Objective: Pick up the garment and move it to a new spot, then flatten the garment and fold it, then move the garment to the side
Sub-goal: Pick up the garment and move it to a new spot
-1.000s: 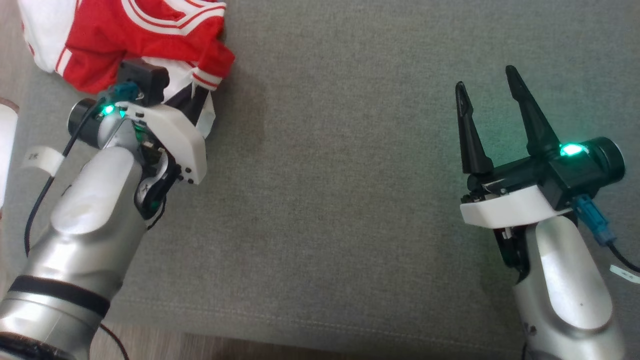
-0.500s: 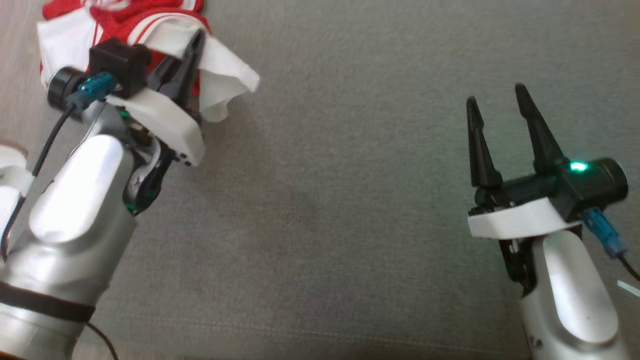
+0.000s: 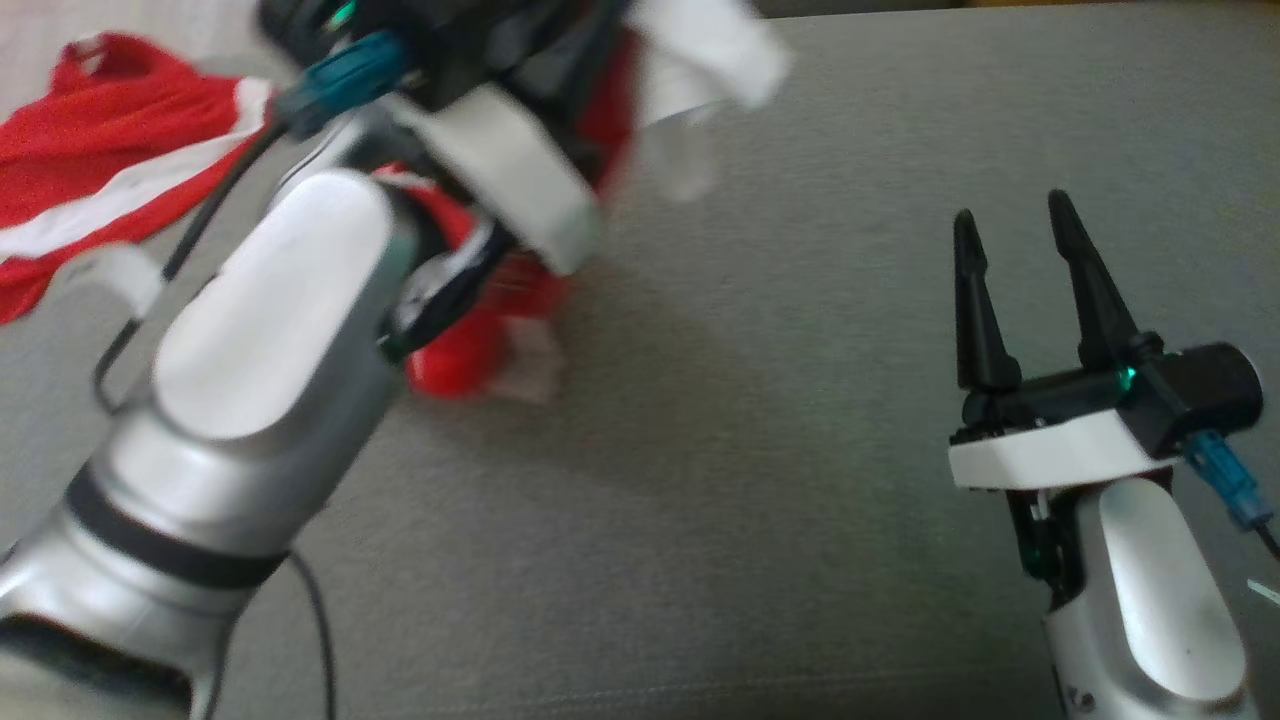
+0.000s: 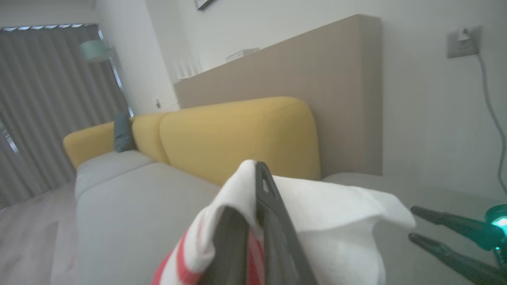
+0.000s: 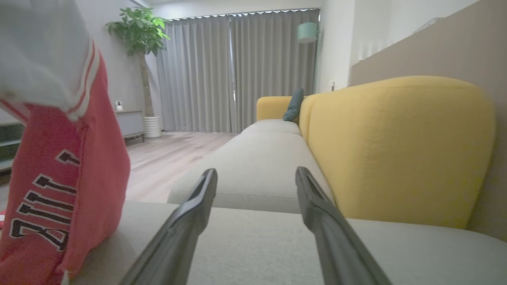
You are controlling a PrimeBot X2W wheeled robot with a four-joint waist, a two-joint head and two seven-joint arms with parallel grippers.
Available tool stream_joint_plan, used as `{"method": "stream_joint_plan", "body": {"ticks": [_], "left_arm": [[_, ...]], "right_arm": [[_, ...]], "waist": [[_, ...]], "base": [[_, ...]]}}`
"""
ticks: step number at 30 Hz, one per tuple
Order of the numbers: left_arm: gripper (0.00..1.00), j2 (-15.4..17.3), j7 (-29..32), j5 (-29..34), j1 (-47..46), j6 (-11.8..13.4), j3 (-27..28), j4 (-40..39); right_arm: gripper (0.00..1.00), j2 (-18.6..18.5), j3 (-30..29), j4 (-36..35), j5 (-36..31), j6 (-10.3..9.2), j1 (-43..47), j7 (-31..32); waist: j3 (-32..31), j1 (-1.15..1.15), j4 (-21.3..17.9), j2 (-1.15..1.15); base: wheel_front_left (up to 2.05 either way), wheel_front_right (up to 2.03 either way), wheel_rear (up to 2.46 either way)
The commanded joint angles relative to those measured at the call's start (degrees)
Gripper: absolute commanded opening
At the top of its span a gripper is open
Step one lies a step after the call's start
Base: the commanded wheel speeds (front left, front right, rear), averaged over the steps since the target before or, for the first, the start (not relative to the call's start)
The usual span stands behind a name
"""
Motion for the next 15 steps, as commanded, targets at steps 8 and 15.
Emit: {"method": "stream_joint_plan", "body": {"ticks": [8,15], "left_arm": [[0.0,-5.25,-1.14,-1.42,-12.72,0.22,3.66,-2.21],[0.0,-2.64,-2.17,-3.08,-4.27,4.17,5.5,3.09]], "right_arm": [[1.0,0.02,-2.84,-1.75,0.72,0.43,0.53,-0.35],[1.0,0.02,-7.25,-3.62,0.28,0.43,0.92,-0.35]], "waist": [[-1.68,0.0,-7.65,0.0],[-0.7,0.0,-8.24,0.0]], "base": [[0.0,0.0,0.0],[0.0,0.0,0.0]]}}
